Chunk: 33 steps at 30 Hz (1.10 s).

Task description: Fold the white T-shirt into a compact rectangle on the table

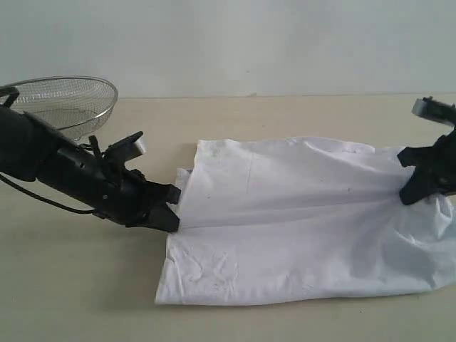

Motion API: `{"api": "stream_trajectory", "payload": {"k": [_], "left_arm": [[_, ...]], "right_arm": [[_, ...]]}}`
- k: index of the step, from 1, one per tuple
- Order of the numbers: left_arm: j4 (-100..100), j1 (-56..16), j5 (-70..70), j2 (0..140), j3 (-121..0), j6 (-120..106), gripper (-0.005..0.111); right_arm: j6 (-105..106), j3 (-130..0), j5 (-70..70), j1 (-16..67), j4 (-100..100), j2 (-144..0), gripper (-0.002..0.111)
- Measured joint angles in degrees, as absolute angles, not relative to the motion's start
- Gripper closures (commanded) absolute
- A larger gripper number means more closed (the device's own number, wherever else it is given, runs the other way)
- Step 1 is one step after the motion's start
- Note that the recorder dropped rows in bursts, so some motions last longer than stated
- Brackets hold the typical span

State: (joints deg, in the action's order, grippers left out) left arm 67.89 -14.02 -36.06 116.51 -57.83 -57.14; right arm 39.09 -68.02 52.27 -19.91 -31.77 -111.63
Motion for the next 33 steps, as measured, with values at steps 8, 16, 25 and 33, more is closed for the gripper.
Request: {"api": "stream_trajectory", "payload": {"k": [8,16,25,33], "left_arm": [[70.0,-17.4,-32.6,116.5,-57.8,-57.1,0.102],[70.2,-17.4,-32.5,116.5,-57.8,-57.1,0.102],[70.2,-17.4,-32.5,116.5,-57.8,-57.1,0.102],[70.2,-17.4,-33.0,116.5,-57.7,-57.1,0.102]], "right_arm": [[36.1,-68.0,53.4,-16.1,-31.2,-105.5,0.109],[29.9,-68.0,54.2,-2.8,-30.8,-105.3,0.109],[21.2,-69.7,46.9,14.9,-30.3,-105.2,0.109],[15.4,-74.9,45.0,16.6,-28.9,-106.8,0.109]]}}
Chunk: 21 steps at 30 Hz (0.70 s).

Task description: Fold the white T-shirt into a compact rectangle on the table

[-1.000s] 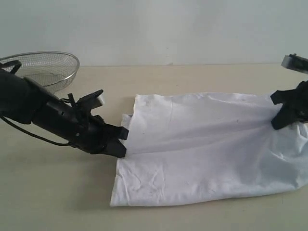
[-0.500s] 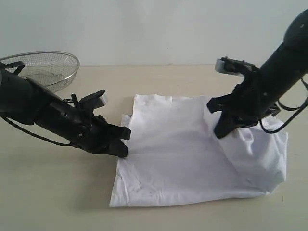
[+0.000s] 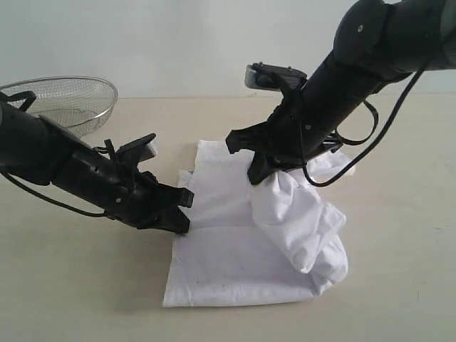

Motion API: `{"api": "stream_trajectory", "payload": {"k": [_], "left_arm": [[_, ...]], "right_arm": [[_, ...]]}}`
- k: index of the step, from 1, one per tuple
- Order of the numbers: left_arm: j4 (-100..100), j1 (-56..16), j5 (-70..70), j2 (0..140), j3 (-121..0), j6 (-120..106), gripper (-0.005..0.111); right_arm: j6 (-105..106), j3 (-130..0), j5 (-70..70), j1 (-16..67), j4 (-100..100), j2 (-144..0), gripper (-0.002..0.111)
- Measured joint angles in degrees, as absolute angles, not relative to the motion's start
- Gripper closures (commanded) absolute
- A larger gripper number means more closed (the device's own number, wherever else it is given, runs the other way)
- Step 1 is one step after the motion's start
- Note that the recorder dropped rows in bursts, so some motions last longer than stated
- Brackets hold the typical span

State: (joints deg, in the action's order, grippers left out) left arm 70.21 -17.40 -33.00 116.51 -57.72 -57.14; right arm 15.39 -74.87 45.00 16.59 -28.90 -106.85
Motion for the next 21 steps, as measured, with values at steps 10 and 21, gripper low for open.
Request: {"api": "stream_trajectory", "payload": {"k": [10,21], "left_arm": [[70.2,-17.4,-33.0,116.5,-57.7,-57.1,0.102],[70.2,-17.4,-33.3,116.5,-57.7,-57.1,0.102]], "right_arm": [[15.6,-75.1,43.8,21.8,-28.9,-111.4,0.109],[15.2,-75.2,38.4,23.3,-28.9,-113.7,0.103]]}}
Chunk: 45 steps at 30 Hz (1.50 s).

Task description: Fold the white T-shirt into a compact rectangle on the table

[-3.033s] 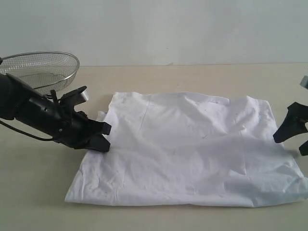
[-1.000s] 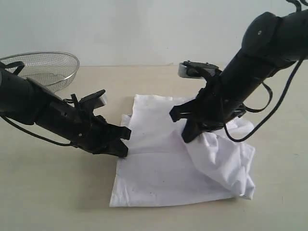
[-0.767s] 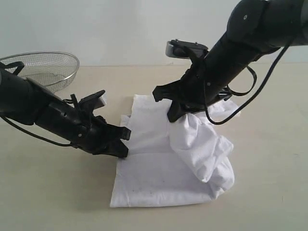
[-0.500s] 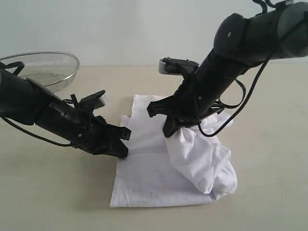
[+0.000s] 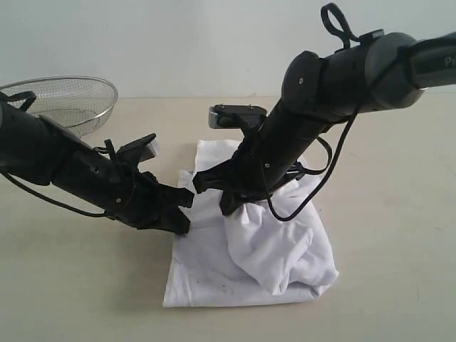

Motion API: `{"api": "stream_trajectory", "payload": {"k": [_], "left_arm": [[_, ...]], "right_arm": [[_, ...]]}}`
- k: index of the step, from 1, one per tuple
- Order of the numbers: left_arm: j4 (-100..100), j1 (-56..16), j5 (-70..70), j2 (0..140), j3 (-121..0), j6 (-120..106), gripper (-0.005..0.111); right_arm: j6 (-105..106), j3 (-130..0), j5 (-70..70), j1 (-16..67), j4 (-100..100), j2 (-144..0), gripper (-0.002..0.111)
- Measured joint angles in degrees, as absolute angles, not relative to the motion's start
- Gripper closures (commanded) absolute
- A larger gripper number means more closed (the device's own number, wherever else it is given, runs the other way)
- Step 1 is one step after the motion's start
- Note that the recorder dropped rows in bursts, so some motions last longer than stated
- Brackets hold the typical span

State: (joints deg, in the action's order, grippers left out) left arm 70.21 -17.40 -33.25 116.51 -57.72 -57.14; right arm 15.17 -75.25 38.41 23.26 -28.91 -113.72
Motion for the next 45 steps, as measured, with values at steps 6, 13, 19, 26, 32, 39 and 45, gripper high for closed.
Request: {"api": "stream_trajectory", "payload": {"k": [6,13,19,26,32,39,45], "left_arm": [[70.2,-17.4,-33.4,116.5,-57.7,-57.1,0.102],[70.2,-17.4,-33.4,116.5,-57.7,-57.1,0.102],[70.2,-17.4,-33.4,116.5,-57.7,-57.1,0.102],[70.2,-17.4,-33.5,116.5,-57.7,-57.4,0.102],[69.8,-17.4,-39.3,114.8,-57.6,-59.6,0.102],[69.3,-18.9,-39.5,105.8,-57.6,-59.7,0.102],[67.1,-21.1,-38.0,100.2,-57.6,-58.7,0.102]], "right_arm": [[15.2,-75.2,36.8,23.3,-28.7,-114.2,0.056],[14.5,-76.9,42.9,23.3,-28.3,-113.5,0.041],[11.1,-82.4,49.9,23.4,-20.5,-107.4,0.056],[1.0,-84.6,58.1,22.4,3.7,-100.9,0.109],[-0.5,-83.0,62.0,16.2,10.8,-100.5,0.109],[0.5,-73.2,54.9,12.2,8.5,-100.6,0.109],[1.7,-66.8,42.3,12.2,3.6,-101.6,0.109]]}}
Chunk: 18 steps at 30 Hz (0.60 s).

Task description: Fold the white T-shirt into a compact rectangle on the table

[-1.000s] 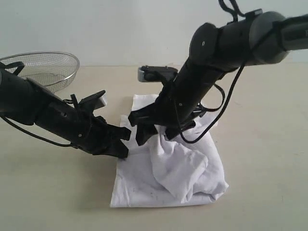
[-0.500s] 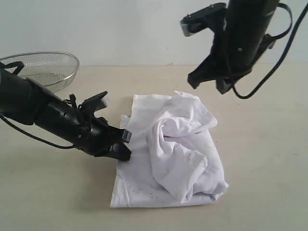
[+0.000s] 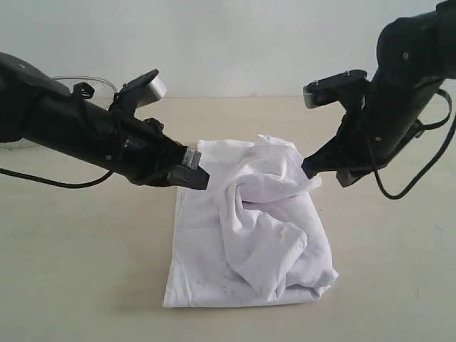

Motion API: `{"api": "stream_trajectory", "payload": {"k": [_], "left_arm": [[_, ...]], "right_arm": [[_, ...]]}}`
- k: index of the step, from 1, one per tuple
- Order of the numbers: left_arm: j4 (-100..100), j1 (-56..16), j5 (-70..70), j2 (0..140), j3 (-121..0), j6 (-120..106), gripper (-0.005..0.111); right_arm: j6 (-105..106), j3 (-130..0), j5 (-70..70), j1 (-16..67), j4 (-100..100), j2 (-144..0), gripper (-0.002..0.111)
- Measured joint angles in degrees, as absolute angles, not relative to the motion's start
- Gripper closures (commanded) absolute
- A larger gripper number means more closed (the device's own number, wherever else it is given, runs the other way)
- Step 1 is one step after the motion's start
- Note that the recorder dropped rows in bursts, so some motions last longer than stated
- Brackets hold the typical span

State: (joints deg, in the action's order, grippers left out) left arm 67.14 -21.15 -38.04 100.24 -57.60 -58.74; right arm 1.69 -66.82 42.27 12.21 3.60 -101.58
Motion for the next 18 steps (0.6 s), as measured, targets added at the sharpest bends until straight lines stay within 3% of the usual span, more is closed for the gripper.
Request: {"api": "stream_trajectory", "payload": {"k": [18], "left_arm": [[42.4,-18.4,-38.1,85.7,-57.6,-39.9,0.102]], "right_arm": [[16.2,-69.5,35.8,12.1,-19.7,-111.0,0.109]]}}
